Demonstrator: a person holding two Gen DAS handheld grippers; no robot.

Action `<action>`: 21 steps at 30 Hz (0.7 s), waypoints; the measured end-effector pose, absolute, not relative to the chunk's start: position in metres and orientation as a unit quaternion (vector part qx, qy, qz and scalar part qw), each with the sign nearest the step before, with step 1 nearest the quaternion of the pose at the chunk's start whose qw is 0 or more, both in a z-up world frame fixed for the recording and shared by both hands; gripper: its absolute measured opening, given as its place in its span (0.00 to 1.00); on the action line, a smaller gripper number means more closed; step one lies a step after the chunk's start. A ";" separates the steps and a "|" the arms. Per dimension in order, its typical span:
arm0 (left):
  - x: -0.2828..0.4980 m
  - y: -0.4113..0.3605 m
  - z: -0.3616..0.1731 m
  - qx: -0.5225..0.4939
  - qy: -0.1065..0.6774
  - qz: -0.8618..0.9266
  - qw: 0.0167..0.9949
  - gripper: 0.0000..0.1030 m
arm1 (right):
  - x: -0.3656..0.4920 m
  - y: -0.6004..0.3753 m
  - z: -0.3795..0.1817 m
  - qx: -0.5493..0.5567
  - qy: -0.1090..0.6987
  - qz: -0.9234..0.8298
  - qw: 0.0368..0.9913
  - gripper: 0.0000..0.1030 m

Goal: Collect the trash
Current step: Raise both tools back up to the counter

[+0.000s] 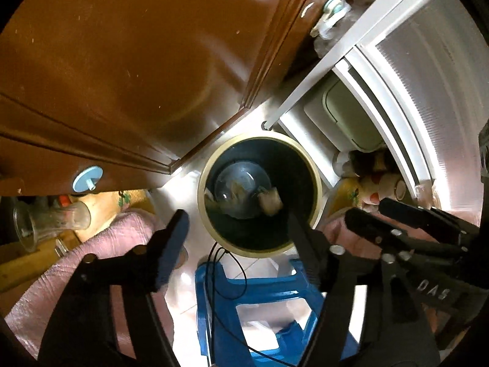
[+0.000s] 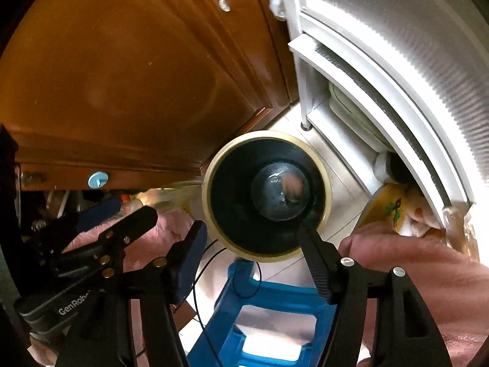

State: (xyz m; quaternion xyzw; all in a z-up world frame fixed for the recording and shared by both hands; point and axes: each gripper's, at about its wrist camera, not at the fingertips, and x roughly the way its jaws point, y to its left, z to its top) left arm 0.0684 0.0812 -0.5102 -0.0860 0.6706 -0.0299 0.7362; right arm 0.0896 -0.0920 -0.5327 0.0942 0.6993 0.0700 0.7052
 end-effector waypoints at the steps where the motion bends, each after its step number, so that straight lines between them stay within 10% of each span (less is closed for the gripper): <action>1: 0.069 0.082 -0.511 -0.089 0.671 -0.031 0.735 0.71 | 0.090 -0.096 -0.533 0.099 0.699 0.066 0.705 0.63; 21: 0.047 0.059 -0.426 -0.075 0.601 -0.082 0.792 0.80 | 0.067 -0.117 -0.461 0.080 0.655 0.065 0.749 0.64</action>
